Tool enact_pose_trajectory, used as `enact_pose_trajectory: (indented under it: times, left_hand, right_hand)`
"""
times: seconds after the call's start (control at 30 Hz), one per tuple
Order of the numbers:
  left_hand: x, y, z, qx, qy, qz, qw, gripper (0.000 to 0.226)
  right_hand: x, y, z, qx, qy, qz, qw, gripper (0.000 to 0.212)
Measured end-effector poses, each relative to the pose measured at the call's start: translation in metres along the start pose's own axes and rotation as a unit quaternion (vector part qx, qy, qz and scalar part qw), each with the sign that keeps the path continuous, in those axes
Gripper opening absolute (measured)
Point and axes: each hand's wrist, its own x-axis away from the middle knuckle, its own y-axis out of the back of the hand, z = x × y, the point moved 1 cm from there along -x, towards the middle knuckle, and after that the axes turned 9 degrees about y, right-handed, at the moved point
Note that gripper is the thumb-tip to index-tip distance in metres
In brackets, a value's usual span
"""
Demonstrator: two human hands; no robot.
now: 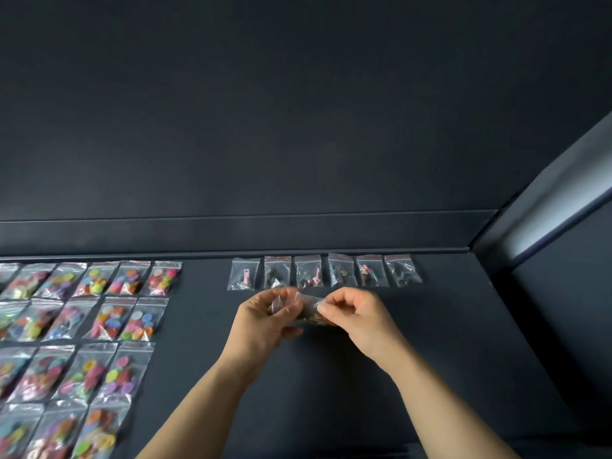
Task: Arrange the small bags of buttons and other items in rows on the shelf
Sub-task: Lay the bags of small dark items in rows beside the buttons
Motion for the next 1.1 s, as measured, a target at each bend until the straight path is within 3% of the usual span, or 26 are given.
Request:
enact_pose_trajectory:
  times: [0.1, 0.23, 0.3, 0.4, 0.57, 0.63, 0.8, 1.1]
  left_hand:
    - [0.002, 0.027, -0.001, -0.065, 0.001, -0.044, 0.997, 0.008]
    - [0.003, 0.058, 0.002, -0.077, 0.053, -0.018, 0.995, 0.016]
    - [0.002, 0.07, 0.004, -0.077, 0.052, -0.017, 0.996, 0.009]
    - [-0.004, 0.088, 0.003, -0.105, 0.027, -0.049, 0.993, 0.008]
    - [-0.022, 0.111, -0.002, -0.292, -0.042, -0.087, 0.952, 0.01]
    - [-0.031, 0.114, -0.004, -0.358, -0.069, -0.087, 0.927, 0.007]
    - [-0.043, 0.116, -0.008, -0.376, -0.094, -0.109, 0.916, 0.01]
    - [-0.047, 0.118, -0.01, -0.359, -0.072, -0.15, 0.918, 0.015]
  right_hand:
    - [-0.001, -0.023, 0.005, -0.087, -0.034, -0.009, 0.996, 0.007]
    - [0.0, -0.056, 0.01, -0.191, -0.064, -0.033, 0.979, 0.014]
    - [0.001, -0.069, 0.009, -0.125, -0.06, -0.018, 0.99, 0.013]
    - [0.002, -0.082, 0.009, 0.062, -0.028, 0.021, 0.997, 0.015]
    - [-0.007, -0.102, 0.006, 0.229, 0.001, 0.037, 0.973, 0.023]
    - [-0.013, -0.106, 0.006, 0.241, -0.004, 0.019, 0.97, 0.02]
    - [-0.023, -0.115, 0.007, 0.284, -0.03, -0.004, 0.958, 0.021]
    - [-0.03, -0.125, 0.01, 0.325, -0.053, -0.006, 0.944, 0.023]
